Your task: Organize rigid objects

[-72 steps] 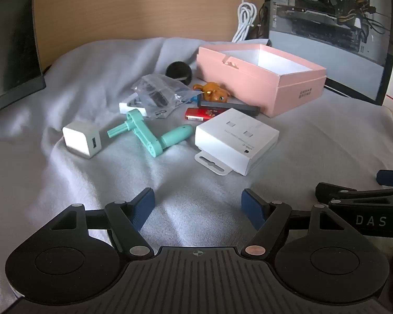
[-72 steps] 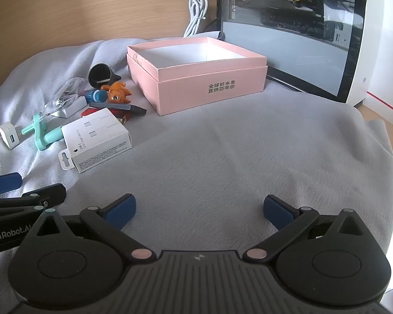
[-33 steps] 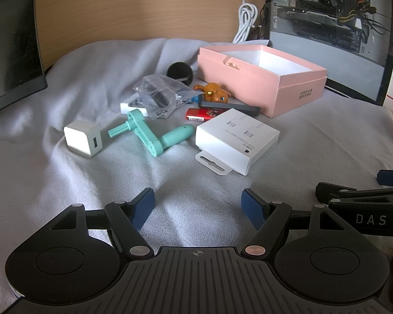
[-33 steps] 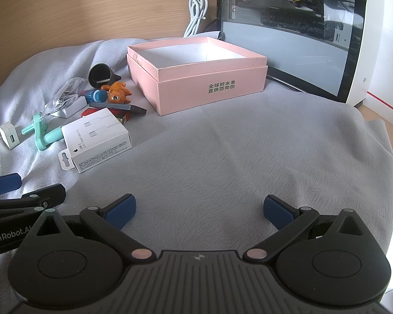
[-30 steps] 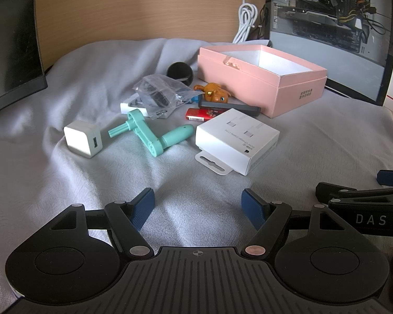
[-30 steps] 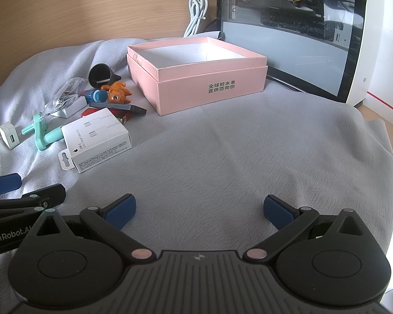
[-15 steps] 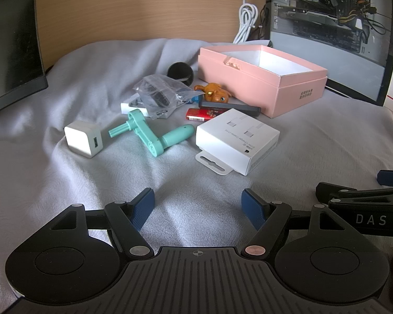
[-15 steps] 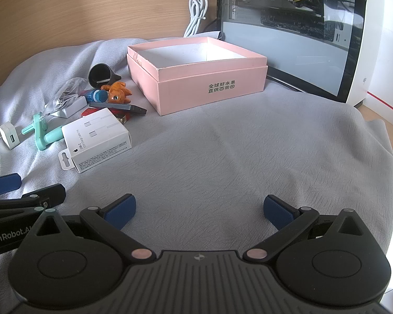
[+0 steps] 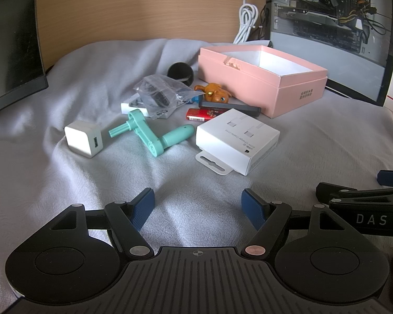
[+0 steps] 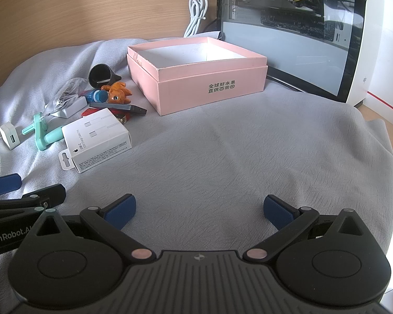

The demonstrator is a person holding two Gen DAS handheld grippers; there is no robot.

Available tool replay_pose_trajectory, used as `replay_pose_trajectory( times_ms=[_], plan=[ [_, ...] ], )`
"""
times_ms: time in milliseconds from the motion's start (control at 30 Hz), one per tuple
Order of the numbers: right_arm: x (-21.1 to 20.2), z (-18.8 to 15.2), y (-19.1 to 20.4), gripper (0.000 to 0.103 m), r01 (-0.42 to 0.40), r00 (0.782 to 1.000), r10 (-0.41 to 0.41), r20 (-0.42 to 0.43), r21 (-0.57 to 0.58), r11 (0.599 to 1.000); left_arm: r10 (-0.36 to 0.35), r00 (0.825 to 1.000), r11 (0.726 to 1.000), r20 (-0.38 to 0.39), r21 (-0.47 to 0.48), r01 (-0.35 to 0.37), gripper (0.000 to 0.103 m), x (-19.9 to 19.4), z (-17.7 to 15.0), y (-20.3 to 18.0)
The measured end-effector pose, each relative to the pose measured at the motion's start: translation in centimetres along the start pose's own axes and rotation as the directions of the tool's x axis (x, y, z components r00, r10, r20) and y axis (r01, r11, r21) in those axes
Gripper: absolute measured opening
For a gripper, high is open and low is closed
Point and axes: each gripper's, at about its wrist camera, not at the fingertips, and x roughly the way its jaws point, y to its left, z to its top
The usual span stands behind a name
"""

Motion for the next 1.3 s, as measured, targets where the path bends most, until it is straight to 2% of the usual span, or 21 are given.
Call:
replay_pose_trajectory(
  times_ms=[900, 1000, 1100, 1167, 1233, 1300],
  plan=[
    [0.0, 0.1, 0.1, 0.103, -0.001, 1.000, 0.001, -0.008, -0.004, 1.000, -0.006, 1.000, 1.000, 0.002, -0.007, 0.006, 0.078, 0.0, 0.0, 0.1],
    [0.1, 0.5, -0.1, 0.103, -0.020, 0.999, 0.020, -0.036, -0.022, 1.000, -0.002, 1.000, 1.000, 0.006, -0.016, 0.003, 0.077, -0.2, 0.0, 0.5],
    [0.5, 1.9, -0.9, 0.103, -0.076, 0.994, 0.072, -0.080, -0.052, 0.996, -0.007, 1.000, 1.000, 0.009, -0.025, 0.007, 0.074, -0.3, 0.0, 0.6],
    [0.1, 3.0, -2.0, 0.103, -0.081, 0.996, 0.080, -0.030, -0.045, 0.996, -0.026, 1.000, 0.996, -0.002, -0.082, 0.026, 0.074, -0.7, 0.5, 1.8],
    [-0.1, 4.2, -3.2, 0.103, -0.100, 0.995, 0.101, 0.023, -0.058, 0.993, 0.018, 1.000, 0.981, 0.024, -0.193, -0.013, 0.073, -1.2, 1.6, 3.7],
    [0.5, 5.2, -4.0, 0.103, -0.130, 0.991, 0.133, 0.033, -0.070, 0.989, 0.092, 0.995, 0.931, 0.038, -0.358, -0.072, 0.073, -1.3, 3.2, 6.5]
  ],
)
